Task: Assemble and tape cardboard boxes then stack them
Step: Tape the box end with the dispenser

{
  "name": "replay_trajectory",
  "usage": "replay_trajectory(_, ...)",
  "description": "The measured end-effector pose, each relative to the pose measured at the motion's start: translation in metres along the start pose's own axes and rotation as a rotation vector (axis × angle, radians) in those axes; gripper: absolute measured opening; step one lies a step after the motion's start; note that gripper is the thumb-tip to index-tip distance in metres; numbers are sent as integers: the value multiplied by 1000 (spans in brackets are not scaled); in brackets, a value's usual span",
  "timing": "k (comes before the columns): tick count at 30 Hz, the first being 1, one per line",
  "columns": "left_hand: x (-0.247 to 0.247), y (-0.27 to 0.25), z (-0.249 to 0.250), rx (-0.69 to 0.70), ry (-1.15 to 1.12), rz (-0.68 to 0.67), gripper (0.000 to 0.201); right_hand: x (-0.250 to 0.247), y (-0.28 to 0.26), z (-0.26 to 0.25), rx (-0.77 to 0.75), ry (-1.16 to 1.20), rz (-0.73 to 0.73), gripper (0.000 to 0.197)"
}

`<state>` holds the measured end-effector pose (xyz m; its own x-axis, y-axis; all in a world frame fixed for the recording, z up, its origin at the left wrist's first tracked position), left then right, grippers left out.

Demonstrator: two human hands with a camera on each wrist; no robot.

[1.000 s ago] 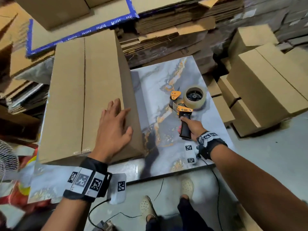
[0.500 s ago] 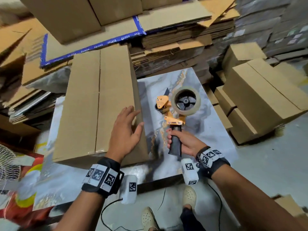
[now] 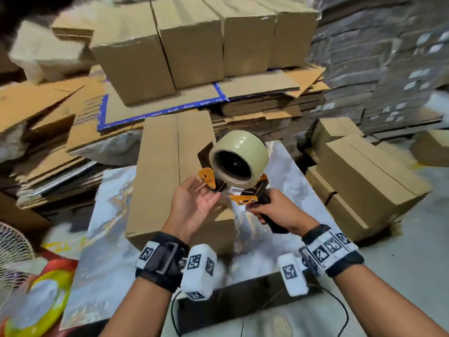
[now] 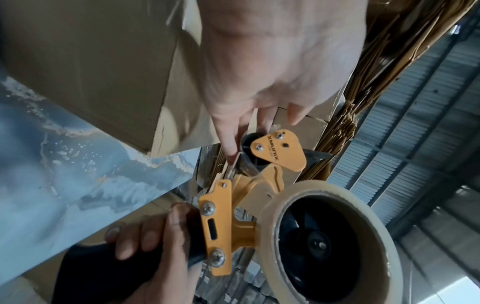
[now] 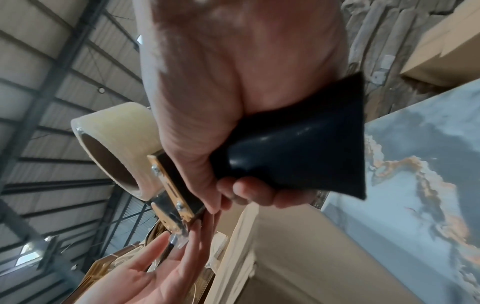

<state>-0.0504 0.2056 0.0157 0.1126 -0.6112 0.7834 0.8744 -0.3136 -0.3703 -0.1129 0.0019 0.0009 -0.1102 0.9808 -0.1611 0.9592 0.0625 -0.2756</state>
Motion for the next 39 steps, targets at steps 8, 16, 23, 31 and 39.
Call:
replay_trajectory(8, -37, -27, 17, 24, -133, 79, 26, 40, -16, -32, 18, -58, -23, 13)
replay_trajectory(16, -43, -58, 40, 36, -74, 86, 16, 61, -25, -63, -37, -148, -65, 22)
replay_trajectory(23, -57, -68, 60, 231, 350, -36, 35, 77, -24, -83, -31, -263, -133, 14)
replay_trajectory(31, -82, -77, 78, 253, 587, -61, 14, 90, -15, -93, 3, -311, -170, 9)
replay_trajectory(39, -114, -78, 104, 509, 1018, -55, 9, 101, -12, -92, 31, -427, -220, 16)
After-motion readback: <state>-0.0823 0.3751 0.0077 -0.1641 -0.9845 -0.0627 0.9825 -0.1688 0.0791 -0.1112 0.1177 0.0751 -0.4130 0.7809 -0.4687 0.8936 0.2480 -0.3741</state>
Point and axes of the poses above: each hand's wrist, its own y-axis towards the middle knuckle, its own x-axis out of the palm, z = x × y, the point moved 2 cm from there along y, towards the middle knuckle, and after that the axes turned 4 degrees about x, right-handed, at the moved point
